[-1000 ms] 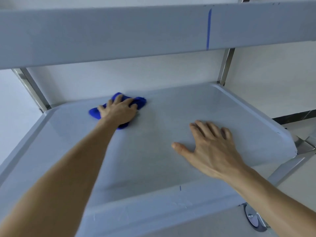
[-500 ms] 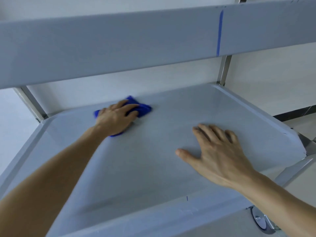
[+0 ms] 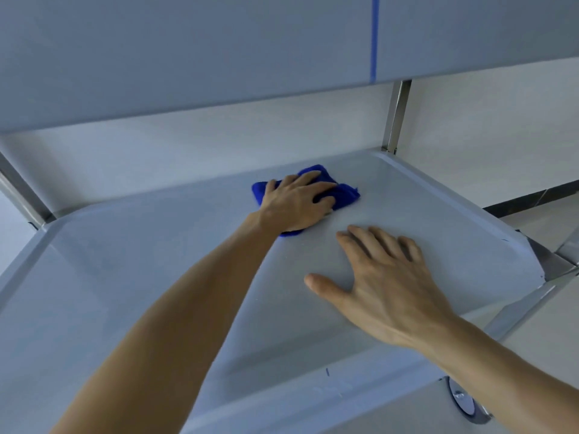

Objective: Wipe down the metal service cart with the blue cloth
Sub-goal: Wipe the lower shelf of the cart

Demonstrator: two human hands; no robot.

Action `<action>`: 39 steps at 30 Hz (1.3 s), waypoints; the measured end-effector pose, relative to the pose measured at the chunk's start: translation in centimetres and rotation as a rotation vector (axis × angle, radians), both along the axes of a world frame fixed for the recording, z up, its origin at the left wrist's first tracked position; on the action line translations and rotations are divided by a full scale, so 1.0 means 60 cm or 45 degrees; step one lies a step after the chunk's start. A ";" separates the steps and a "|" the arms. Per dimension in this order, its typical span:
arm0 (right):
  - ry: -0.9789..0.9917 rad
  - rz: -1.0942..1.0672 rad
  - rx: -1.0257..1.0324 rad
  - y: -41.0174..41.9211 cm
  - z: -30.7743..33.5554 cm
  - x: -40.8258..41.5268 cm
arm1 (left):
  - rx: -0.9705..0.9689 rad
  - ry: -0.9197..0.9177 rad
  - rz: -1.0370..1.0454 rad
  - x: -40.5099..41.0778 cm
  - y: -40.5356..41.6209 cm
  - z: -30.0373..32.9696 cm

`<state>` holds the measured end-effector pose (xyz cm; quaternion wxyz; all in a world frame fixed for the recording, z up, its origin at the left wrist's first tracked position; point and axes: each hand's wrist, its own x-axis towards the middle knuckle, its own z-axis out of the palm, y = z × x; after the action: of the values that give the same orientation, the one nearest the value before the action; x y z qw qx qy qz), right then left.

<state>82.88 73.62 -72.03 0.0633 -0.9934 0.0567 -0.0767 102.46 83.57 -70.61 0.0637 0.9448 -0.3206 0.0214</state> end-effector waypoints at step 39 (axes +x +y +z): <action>0.190 -0.057 -0.007 0.001 0.027 0.003 | -0.052 0.087 0.571 -0.293 0.498 0.010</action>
<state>83.08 73.71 -70.41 0.0543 -0.9951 0.0830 -0.0038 84.86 113.45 -69.99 0.0871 0.9911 -0.0998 0.0095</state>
